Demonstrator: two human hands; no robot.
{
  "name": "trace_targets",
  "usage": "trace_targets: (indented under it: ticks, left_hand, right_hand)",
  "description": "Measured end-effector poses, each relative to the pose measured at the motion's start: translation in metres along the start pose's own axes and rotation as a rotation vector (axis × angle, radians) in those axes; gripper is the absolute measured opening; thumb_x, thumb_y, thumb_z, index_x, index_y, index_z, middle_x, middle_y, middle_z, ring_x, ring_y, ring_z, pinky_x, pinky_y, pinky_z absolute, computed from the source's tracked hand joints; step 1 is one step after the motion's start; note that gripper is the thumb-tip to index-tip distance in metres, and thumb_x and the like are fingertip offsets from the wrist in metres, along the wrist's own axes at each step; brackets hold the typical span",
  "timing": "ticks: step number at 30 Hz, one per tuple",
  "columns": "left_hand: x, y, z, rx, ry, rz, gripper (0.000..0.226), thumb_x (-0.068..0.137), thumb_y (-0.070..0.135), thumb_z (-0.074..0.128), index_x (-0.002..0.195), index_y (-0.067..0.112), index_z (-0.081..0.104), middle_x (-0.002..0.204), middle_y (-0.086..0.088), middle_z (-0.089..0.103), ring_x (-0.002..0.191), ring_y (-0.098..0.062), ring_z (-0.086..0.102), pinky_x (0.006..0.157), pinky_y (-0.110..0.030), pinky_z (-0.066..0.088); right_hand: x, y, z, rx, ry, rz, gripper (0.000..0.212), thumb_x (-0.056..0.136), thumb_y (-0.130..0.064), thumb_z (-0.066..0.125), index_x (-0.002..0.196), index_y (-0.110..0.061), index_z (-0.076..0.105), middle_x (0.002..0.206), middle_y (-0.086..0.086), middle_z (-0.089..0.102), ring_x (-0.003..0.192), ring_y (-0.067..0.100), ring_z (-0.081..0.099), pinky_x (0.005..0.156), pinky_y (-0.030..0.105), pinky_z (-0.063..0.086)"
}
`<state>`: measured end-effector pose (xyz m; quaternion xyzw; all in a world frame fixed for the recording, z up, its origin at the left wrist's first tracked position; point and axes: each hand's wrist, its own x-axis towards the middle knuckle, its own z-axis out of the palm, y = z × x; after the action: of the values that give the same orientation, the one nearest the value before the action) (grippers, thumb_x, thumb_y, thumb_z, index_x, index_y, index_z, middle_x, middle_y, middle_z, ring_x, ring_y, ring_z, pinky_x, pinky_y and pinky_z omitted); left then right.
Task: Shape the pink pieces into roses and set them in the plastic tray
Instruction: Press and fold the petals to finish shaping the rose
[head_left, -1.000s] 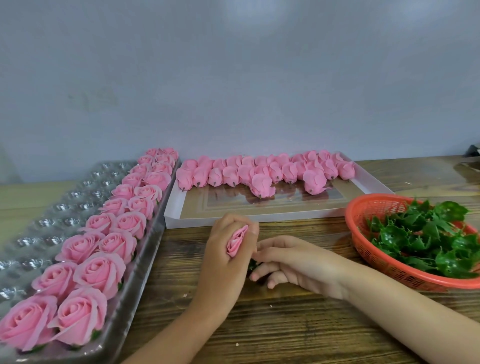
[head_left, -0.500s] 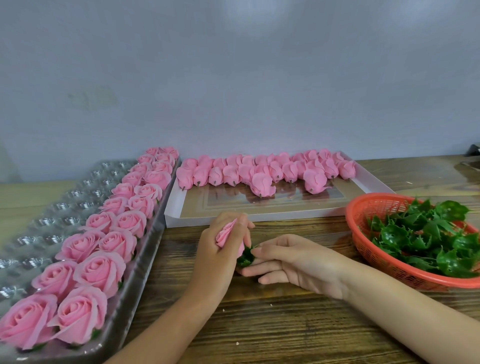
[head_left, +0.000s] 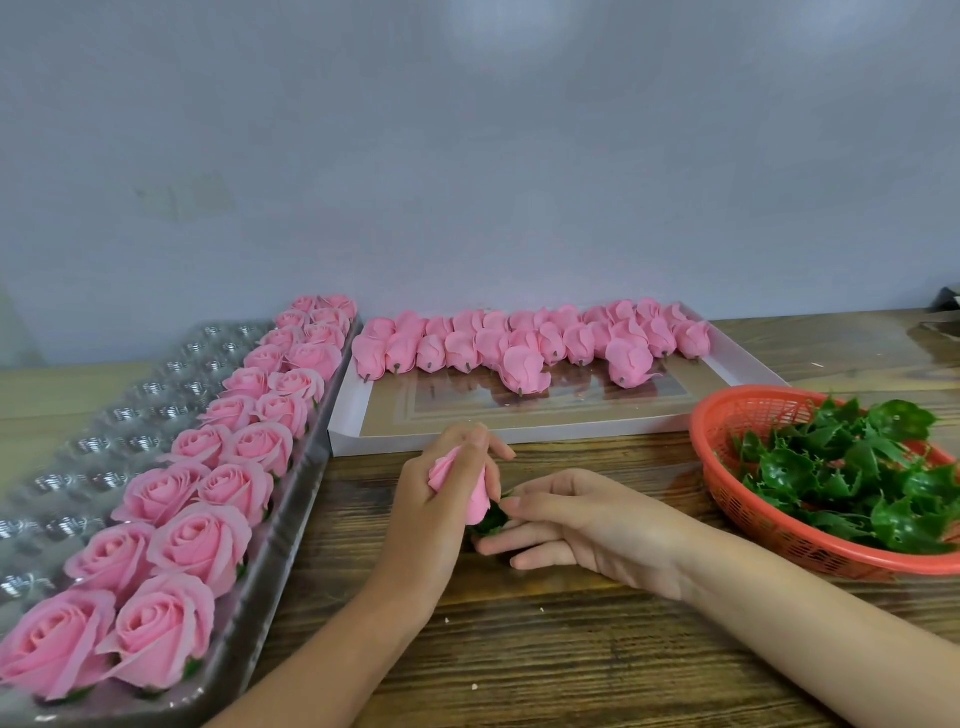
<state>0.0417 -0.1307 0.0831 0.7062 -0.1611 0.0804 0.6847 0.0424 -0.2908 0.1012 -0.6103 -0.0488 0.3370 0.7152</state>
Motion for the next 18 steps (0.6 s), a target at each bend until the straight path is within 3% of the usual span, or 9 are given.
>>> trace_targets:
  ticks: [5, 10, 15, 18]
  left_hand:
    - [0.0013, -0.0006, 0.0007, 0.034, 0.028, 0.008, 0.034, 0.089, 0.040, 0.044, 0.059, 0.035, 0.059, 0.084, -0.009, 0.064, 0.085, -0.016, 0.059, 0.073, -0.004, 0.041]
    - [0.0010, -0.0010, 0.0014, -0.001, 0.043, -0.024, 0.044, 0.091, 0.052, 0.040, 0.057, 0.029, 0.058, 0.088, -0.003, 0.067, 0.086, -0.005, 0.061, 0.075, -0.005, 0.041]
    - [0.0040, -0.0022, -0.0026, -0.178, 0.036, -0.157, 0.051, 0.087, 0.057, 0.038, 0.055, 0.023, 0.059, 0.097, 0.003, 0.071, 0.099, -0.003, 0.062, 0.087, -0.027, 0.038]
    - [0.0042, -0.0012, -0.0036, -0.228, 0.043, -0.185, 0.051, 0.086, 0.057, 0.040, 0.053, 0.022, 0.058, 0.098, 0.000, 0.072, 0.099, -0.004, 0.063, 0.089, -0.030, 0.037]
  right_hand:
    - [-0.0005, -0.0008, 0.0008, 0.010, -0.003, 0.013, 0.034, 0.096, -0.018, 0.060, 0.123, 0.004, 0.061, 0.113, 0.021, 0.072, 0.108, 0.020, 0.070, 0.077, 0.020, 0.059]
    - [-0.0006, -0.0011, 0.0011, 0.009, -0.005, 0.018, 0.030, 0.094, -0.020, 0.061, 0.115, 0.001, 0.064, 0.108, 0.020, 0.073, 0.106, 0.019, 0.071, 0.075, 0.019, 0.059]
    - [-0.0013, -0.0003, 0.0008, 0.034, 0.010, 0.004, 0.014, 0.096, -0.016, 0.060, 0.099, -0.004, 0.065, 0.088, 0.009, 0.076, 0.103, 0.020, 0.072, 0.070, 0.019, 0.059]
    - [-0.0015, -0.0009, 0.0014, 0.040, 0.008, -0.002, 0.010, 0.097, -0.015, 0.058, 0.099, -0.005, 0.062, 0.082, 0.005, 0.075, 0.101, 0.019, 0.073, 0.070, 0.018, 0.058]
